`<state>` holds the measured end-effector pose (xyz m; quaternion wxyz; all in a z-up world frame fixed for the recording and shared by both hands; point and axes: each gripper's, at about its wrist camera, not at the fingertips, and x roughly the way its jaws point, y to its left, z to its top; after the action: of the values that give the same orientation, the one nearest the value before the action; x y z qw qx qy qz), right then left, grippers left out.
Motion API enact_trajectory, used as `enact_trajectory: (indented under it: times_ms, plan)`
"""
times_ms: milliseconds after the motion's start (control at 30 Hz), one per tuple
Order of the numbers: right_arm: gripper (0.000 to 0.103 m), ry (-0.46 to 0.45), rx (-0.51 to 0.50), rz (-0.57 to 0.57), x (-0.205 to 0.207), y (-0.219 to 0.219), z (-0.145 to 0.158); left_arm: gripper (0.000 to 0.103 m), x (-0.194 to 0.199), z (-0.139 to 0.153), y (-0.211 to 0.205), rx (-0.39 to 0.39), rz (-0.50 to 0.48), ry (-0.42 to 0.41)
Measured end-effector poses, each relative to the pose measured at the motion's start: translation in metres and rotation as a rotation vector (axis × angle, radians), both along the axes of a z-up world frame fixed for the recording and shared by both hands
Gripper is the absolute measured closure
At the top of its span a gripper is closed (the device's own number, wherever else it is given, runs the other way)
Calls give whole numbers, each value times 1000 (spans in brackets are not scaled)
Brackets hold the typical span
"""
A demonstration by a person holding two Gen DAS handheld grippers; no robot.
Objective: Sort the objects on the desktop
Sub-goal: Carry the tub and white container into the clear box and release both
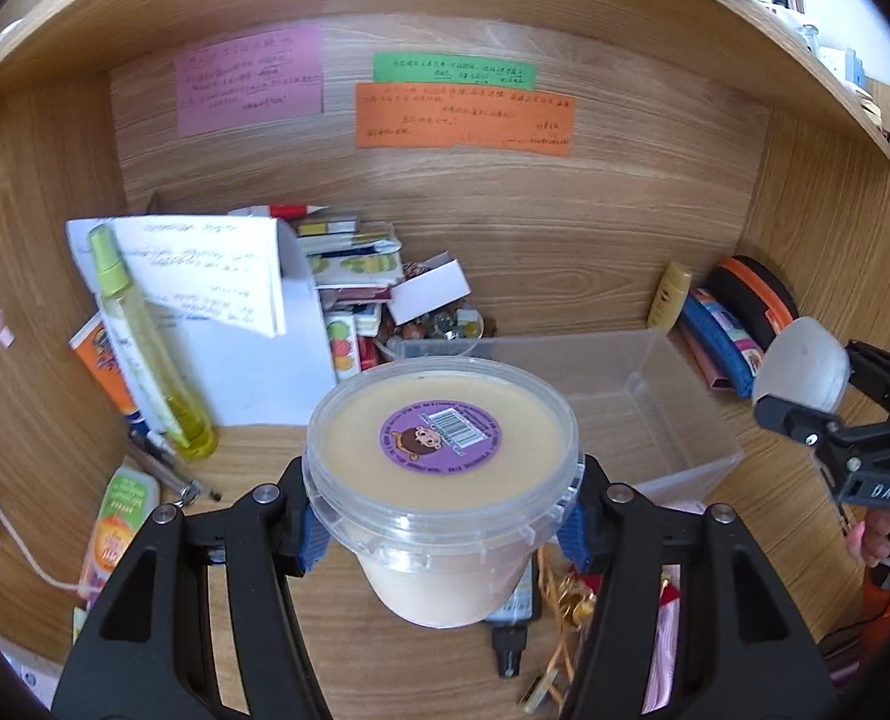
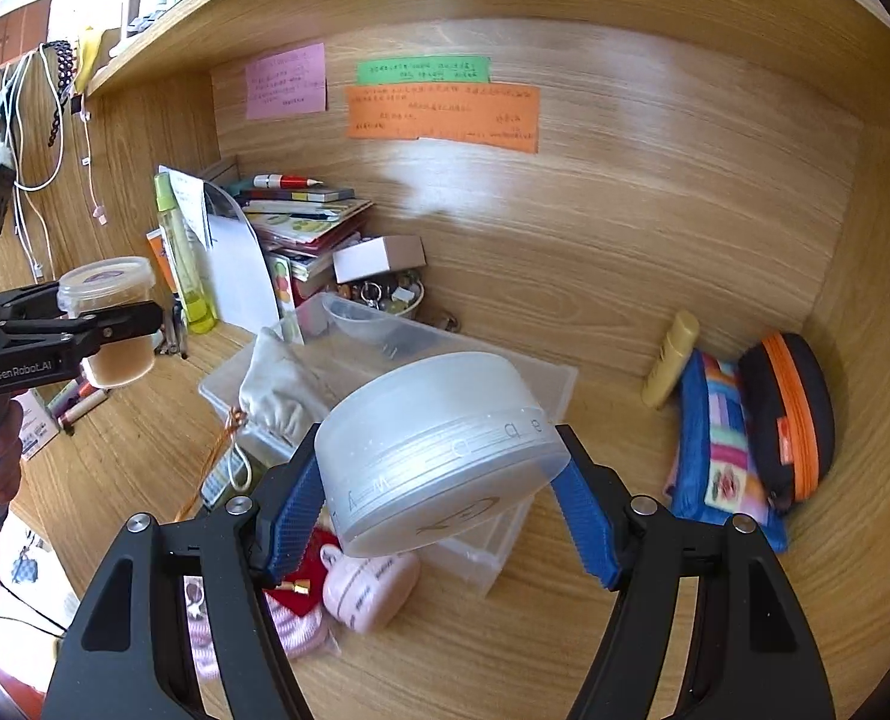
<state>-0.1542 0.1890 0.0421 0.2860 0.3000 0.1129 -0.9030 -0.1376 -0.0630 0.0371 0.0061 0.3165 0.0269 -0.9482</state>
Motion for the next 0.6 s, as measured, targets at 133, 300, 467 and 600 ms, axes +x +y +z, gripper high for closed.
enact_trajectory:
  times_ms: [133, 300, 467, 600]
  plan:
    - [35, -12, 8, 17, -12, -10, -2, 44, -17, 1, 2, 1, -19, -6]
    - [35, -44, 27, 26, -33, -24, -13, 44, -41, -3, 6, 1, -44, -24]
    - [35, -83, 47, 31, -54, -33, -27, 44, -64, -12, 9, -1, -66, -47]
    - [35, -109, 68, 37, -71, -40, -36, 44, -85, -21, 10, 6, -82, -75]
